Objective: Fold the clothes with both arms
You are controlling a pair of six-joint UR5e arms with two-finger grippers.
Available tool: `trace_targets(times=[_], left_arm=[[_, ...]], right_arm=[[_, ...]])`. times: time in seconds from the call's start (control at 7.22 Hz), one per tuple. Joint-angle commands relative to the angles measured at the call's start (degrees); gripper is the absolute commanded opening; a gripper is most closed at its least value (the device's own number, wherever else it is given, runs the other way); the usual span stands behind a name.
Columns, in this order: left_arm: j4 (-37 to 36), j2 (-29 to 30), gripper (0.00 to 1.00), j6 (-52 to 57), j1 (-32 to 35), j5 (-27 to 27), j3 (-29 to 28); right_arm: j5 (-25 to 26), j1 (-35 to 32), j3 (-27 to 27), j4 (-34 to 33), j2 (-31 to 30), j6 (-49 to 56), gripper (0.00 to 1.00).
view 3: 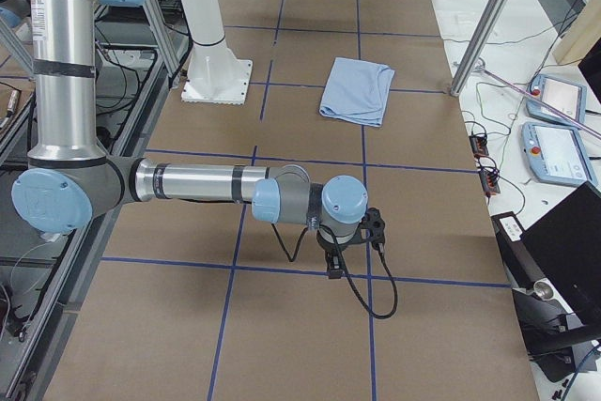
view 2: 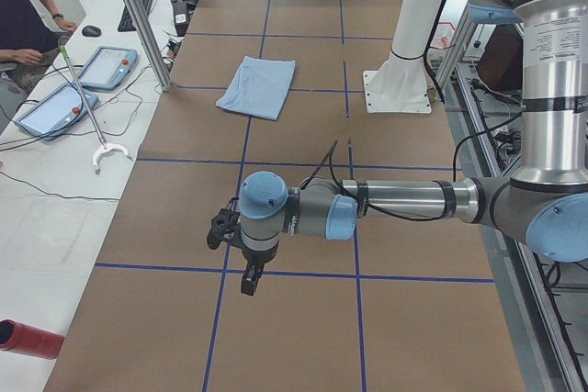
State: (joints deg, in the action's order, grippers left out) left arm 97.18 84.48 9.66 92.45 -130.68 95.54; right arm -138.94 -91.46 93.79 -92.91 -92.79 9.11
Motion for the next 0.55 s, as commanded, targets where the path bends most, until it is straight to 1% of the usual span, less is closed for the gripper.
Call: trace_targets(times=[0.0, 0.42], left_arm=[[0.2, -0.02, 1.0, -5.41, -1.13, -0.1, 0.6], [0.21, -0.02, 1.0, -8.34, -1.48, -0.45, 0.7]], right_arm=[[-0.8, -0.57, 0.26, 0.36, -0.02, -1.9, 1.0], [-0.81, -1.09, 0.26, 0.36, 0.15, -2.34, 1.0]])
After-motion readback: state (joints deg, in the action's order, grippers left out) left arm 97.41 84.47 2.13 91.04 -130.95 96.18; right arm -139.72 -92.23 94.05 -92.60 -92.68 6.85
